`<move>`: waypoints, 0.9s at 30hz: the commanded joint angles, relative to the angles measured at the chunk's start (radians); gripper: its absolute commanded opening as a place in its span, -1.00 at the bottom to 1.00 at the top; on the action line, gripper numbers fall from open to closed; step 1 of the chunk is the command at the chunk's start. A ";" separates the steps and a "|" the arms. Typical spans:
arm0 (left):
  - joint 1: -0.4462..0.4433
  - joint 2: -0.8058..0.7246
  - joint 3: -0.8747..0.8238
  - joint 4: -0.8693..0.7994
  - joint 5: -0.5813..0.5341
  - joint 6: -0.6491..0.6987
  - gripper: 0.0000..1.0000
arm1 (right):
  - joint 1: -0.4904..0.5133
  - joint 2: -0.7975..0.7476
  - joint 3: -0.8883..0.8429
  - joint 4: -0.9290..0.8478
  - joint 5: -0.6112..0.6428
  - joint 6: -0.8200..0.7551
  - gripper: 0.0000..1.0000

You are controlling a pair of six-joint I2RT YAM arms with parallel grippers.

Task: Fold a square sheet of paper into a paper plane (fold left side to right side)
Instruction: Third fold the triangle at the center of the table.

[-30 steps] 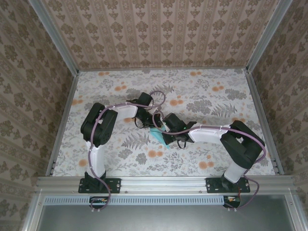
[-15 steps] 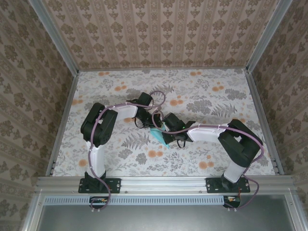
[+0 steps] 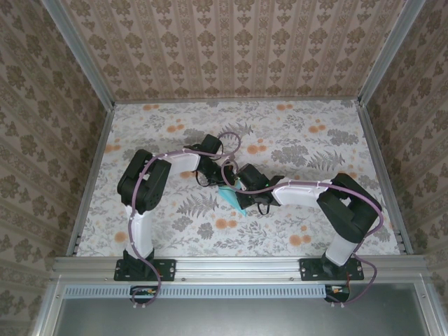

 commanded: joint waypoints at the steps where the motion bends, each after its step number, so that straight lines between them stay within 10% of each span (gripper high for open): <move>1: -0.013 0.051 -0.018 -0.026 -0.049 0.017 -0.90 | -0.007 0.019 0.028 -0.017 0.026 0.020 -1.00; 27: -0.013 0.042 -0.016 -0.028 -0.044 0.018 -0.86 | -0.005 0.058 0.021 -0.049 -0.009 0.023 -1.00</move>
